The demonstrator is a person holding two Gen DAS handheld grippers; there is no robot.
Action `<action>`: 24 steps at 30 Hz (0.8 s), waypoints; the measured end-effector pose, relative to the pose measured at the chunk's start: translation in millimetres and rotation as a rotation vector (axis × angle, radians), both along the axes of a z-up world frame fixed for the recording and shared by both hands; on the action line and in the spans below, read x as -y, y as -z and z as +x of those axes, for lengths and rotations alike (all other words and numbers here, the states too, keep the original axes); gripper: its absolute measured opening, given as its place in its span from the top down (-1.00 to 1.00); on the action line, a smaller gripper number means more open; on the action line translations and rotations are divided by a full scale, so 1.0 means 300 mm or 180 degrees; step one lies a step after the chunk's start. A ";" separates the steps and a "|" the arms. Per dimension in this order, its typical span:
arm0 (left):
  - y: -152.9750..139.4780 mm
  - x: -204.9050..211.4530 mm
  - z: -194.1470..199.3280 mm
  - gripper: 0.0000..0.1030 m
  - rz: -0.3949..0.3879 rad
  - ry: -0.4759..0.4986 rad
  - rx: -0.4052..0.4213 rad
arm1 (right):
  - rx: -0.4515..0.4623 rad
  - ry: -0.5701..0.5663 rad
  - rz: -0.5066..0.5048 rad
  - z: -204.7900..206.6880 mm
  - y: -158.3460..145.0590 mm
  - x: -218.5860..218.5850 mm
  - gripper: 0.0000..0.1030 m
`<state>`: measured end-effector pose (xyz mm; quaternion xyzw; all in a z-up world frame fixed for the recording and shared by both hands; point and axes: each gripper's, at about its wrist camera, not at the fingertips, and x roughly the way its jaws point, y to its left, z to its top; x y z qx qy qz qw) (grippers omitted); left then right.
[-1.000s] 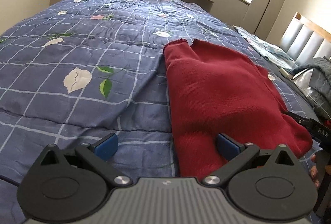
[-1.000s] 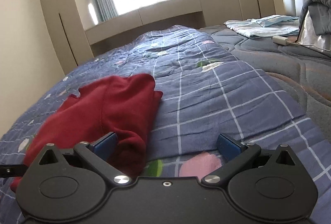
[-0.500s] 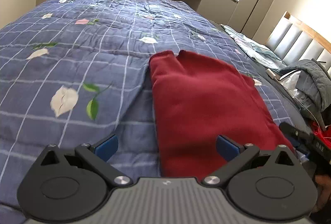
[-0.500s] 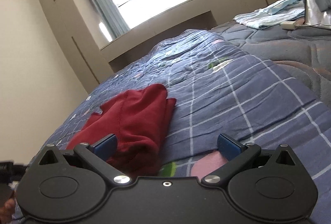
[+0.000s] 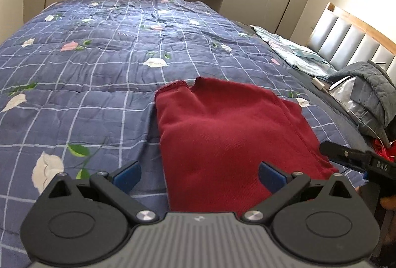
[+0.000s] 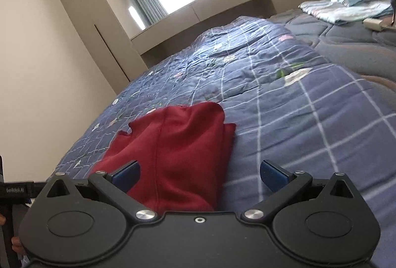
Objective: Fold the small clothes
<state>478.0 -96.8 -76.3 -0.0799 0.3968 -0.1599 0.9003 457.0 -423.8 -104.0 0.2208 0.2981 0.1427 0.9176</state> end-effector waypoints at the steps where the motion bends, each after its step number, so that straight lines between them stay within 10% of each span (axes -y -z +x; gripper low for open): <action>1: 0.005 0.001 0.008 -0.99 -0.0004 0.0005 -0.0026 | -0.0024 -0.0014 0.0048 0.015 0.005 -0.002 -0.99; 17: 0.119 -0.061 0.079 -1.00 -0.0503 -0.0035 -0.0477 | 0.0048 -0.0178 0.0433 0.017 0.057 -0.018 -0.90; 24: 0.117 -0.060 0.087 -1.00 -0.0517 -0.0057 -0.0536 | 0.0031 -0.0136 0.0325 0.011 0.057 -0.034 -0.26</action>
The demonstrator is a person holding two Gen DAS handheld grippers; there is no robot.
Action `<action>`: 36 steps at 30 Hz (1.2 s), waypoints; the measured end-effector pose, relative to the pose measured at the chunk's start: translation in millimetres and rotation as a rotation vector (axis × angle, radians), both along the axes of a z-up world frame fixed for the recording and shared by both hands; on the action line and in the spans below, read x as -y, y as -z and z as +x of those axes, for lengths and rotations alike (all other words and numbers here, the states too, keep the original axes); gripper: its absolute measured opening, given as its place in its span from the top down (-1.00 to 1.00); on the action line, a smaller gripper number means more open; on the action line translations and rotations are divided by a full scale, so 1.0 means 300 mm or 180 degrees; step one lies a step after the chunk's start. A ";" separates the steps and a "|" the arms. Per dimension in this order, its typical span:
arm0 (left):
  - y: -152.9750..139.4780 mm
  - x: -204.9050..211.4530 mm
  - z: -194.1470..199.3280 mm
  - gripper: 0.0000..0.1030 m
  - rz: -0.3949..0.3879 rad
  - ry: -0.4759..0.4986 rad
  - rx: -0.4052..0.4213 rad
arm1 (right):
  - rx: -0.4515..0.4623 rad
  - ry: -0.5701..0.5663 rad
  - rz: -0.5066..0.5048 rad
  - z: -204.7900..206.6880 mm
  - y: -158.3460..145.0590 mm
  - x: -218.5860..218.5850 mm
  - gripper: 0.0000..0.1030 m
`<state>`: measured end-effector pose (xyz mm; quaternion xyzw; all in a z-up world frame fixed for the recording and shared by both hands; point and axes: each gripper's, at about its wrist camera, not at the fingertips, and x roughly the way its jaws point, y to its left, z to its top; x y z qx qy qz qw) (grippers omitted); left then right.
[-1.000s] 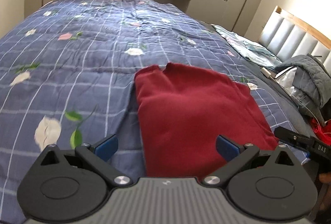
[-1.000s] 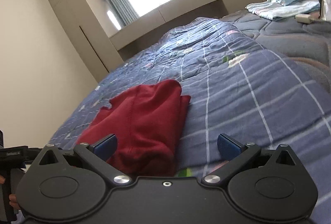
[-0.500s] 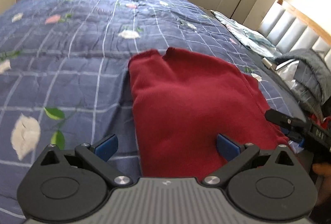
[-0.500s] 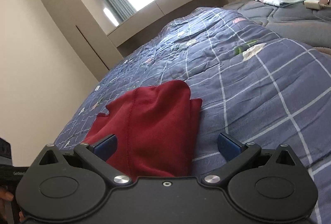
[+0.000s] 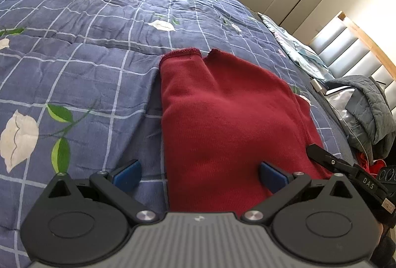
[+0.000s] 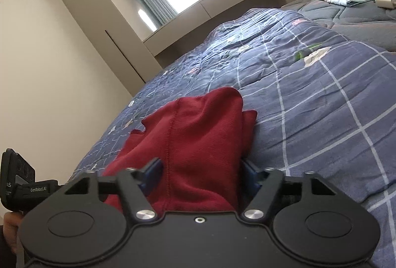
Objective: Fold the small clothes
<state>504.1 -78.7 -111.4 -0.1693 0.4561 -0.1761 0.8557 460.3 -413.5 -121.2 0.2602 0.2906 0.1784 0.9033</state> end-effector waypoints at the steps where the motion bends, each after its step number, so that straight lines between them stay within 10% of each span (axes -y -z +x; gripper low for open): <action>1: 0.000 0.002 0.001 -1.00 0.0003 -0.0004 -0.0007 | 0.0000 -0.0003 -0.0002 0.003 0.002 -0.001 -0.22; 20: -0.008 -0.003 0.006 -0.94 -0.0070 -0.0201 -0.0181 | 0.0025 -0.0019 -0.0108 0.002 0.002 -0.014 -0.15; 36: -0.069 0.060 -0.026 -0.19 0.0157 -0.0101 -0.0029 | 0.0162 -0.0057 -0.0240 -0.021 -0.014 -0.037 0.10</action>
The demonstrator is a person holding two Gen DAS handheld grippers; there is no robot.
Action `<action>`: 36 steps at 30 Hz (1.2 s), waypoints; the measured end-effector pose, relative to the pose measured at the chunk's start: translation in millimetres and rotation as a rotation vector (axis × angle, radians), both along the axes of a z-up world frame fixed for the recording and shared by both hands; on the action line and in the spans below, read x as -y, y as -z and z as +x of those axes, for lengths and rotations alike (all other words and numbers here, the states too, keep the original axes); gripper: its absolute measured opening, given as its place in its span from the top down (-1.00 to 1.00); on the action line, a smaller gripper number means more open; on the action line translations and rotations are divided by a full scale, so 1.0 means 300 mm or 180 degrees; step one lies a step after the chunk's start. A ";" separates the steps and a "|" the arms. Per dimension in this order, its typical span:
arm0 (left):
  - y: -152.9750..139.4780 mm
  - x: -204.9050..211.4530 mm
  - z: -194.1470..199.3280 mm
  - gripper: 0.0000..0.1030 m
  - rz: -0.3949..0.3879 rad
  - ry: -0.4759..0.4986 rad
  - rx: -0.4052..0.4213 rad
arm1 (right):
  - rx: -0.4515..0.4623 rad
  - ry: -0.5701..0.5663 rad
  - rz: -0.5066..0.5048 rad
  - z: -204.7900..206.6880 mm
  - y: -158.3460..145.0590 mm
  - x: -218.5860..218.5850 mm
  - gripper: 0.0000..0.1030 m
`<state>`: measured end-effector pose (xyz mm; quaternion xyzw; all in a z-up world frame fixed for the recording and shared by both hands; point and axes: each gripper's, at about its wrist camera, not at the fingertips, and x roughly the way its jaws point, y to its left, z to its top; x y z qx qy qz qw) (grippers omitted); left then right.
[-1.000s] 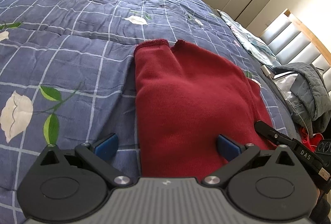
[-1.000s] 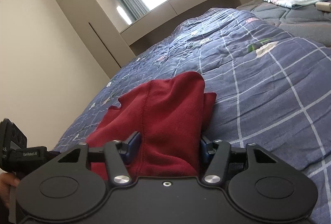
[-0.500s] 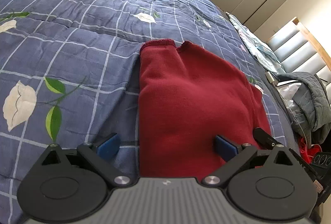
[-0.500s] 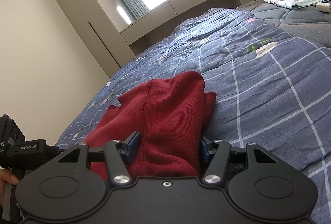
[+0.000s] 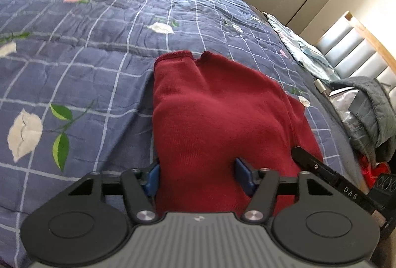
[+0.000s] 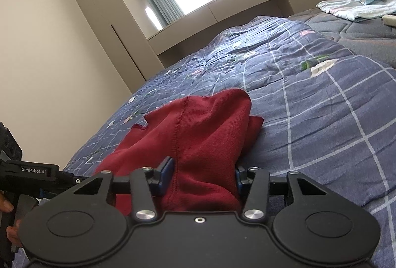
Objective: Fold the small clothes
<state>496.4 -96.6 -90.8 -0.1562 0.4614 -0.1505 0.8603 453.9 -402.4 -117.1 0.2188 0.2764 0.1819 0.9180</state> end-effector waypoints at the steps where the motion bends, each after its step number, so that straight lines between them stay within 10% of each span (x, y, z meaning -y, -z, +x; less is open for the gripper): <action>1: -0.008 0.010 -0.005 -0.08 0.0059 0.0015 0.0034 | 0.0014 -0.0005 -0.0008 -0.002 -0.002 -0.001 0.16; 9: -0.108 0.033 -0.051 0.46 0.0323 0.0141 0.0287 | 0.0161 0.0040 -0.0241 -0.033 -0.070 -0.048 0.42; 24: -0.334 -0.236 -0.220 0.48 0.0716 -0.0149 0.0670 | 0.0417 -0.0309 -0.0091 -0.074 -0.260 -0.365 0.47; 36: -0.244 -0.536 -0.283 0.48 0.0718 -0.0482 0.0433 | 0.0219 -0.0734 -0.0287 -0.080 -0.235 -0.703 0.47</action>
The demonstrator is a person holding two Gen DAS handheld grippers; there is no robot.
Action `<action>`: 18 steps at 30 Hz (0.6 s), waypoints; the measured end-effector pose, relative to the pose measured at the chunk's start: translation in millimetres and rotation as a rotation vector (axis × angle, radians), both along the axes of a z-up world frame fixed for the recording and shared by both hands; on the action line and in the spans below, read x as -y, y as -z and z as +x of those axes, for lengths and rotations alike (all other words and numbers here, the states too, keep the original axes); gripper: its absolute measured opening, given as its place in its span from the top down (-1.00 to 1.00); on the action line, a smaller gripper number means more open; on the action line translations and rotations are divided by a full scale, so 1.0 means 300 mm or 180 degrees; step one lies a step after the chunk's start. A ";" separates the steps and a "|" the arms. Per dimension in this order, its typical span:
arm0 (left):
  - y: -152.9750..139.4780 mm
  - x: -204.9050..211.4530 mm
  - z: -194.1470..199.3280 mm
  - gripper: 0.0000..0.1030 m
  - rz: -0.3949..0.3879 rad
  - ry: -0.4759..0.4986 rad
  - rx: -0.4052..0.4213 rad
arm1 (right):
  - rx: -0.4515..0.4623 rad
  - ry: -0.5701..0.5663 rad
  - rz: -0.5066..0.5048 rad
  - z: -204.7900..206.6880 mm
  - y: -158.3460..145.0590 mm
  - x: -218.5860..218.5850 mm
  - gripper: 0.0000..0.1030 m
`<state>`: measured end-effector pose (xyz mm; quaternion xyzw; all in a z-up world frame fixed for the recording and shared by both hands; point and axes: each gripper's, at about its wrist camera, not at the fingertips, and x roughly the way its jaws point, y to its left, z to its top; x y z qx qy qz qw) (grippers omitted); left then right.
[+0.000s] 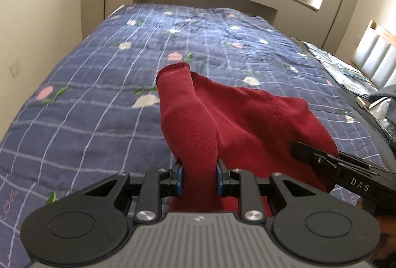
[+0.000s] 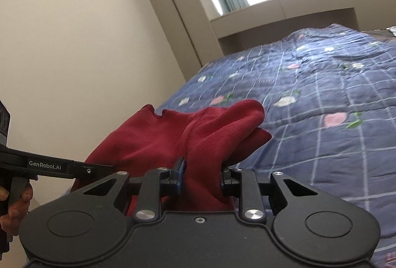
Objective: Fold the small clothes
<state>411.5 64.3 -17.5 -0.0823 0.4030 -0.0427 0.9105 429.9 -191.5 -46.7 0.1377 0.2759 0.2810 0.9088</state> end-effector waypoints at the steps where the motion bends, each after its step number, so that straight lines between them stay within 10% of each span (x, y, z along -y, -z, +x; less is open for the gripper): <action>1: 0.018 -0.015 0.000 0.47 -0.0029 -0.0008 -0.0028 | -0.0019 -0.0010 -0.0038 0.002 0.009 -0.015 0.47; 11: 0.128 -0.079 0.000 0.33 -0.0268 -0.0132 -0.0164 | -0.0114 0.0024 -0.0317 0.007 0.069 -0.056 0.37; 18: 0.110 -0.098 -0.027 -0.53 -0.0316 -0.0337 -0.0191 | -0.0024 0.0160 -0.0537 -0.014 0.054 -0.056 -0.47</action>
